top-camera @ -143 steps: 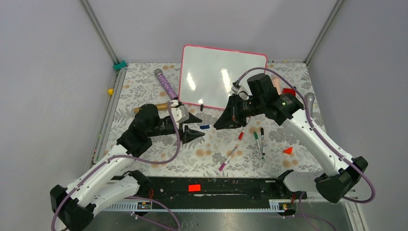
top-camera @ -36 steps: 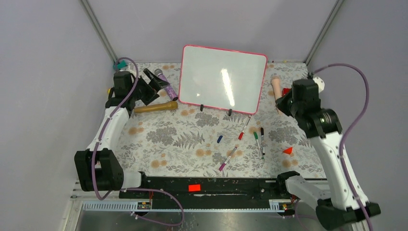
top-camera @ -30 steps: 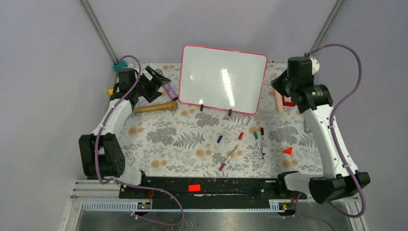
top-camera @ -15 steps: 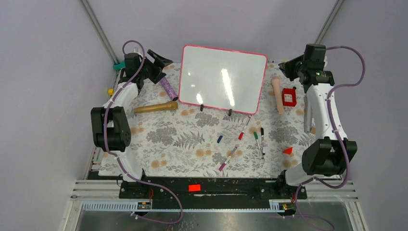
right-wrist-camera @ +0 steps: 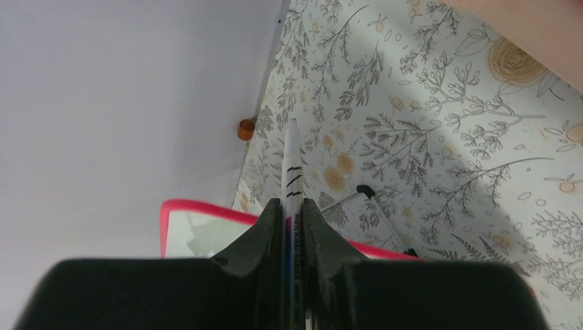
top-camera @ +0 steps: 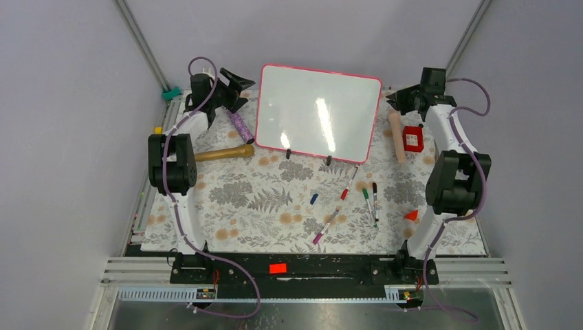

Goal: Write a sentence on the whiteboard
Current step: Move the whiteboard to the center of the board.

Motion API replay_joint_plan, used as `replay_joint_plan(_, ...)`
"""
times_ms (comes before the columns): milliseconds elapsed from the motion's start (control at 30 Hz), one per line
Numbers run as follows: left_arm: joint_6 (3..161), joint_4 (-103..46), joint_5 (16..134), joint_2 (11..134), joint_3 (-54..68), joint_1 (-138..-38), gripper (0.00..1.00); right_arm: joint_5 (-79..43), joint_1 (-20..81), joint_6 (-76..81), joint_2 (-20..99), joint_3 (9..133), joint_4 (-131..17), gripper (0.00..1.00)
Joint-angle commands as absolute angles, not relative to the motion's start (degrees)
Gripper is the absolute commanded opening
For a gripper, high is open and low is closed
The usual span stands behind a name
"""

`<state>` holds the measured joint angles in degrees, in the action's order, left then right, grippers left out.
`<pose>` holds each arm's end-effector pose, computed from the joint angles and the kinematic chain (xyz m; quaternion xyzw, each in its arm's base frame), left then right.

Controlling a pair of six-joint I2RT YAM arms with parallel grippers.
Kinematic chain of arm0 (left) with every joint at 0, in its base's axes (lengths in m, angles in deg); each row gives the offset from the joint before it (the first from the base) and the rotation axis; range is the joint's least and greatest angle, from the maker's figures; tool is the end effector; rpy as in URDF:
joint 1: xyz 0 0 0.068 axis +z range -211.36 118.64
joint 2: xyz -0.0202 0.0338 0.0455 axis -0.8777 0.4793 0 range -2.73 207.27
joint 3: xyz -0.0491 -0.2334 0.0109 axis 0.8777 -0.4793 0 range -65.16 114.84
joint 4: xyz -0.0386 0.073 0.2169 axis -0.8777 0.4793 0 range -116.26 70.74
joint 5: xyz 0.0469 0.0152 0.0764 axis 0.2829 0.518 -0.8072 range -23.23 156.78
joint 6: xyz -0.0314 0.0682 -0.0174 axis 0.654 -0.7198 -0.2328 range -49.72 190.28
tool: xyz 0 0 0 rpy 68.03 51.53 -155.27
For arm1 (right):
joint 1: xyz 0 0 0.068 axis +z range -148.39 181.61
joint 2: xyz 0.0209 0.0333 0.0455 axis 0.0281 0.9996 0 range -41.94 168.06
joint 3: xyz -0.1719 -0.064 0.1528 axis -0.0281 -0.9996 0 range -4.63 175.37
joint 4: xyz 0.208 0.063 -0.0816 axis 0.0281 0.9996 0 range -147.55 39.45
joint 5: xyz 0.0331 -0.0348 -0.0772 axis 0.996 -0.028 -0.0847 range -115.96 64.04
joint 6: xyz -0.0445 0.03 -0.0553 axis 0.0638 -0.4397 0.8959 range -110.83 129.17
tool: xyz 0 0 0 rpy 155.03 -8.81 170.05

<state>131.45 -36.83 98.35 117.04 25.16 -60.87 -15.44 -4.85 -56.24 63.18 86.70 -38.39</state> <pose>0.4720 -0.0302 0.2173 -0.2653 0.7533 -0.4737 0.3712 0.4161 -0.0350 0.2663 0.4780 0.7341 0.3042 0.3744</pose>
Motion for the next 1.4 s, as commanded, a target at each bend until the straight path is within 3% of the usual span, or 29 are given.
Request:
replay_joint_plan(0,136.9,-44.0,99.7,120.8,30.2,-60.8,0.90,-14.6,-5.6,-57.4,65.3,92.6,-41.1,0.00)
replay_joint_plan(567,150.4,-52.7,103.3,135.9,39.4,-65.5,0.69,-2.0,-6.7,-58.6,79.1,99.9,-41.0,0.00)
replay_joint_plan(1367,150.0,-61.9,102.0,123.1,17.0,-68.9,0.66,5.4,-6.6,-55.8,74.0,88.4,-41.3,0.00)
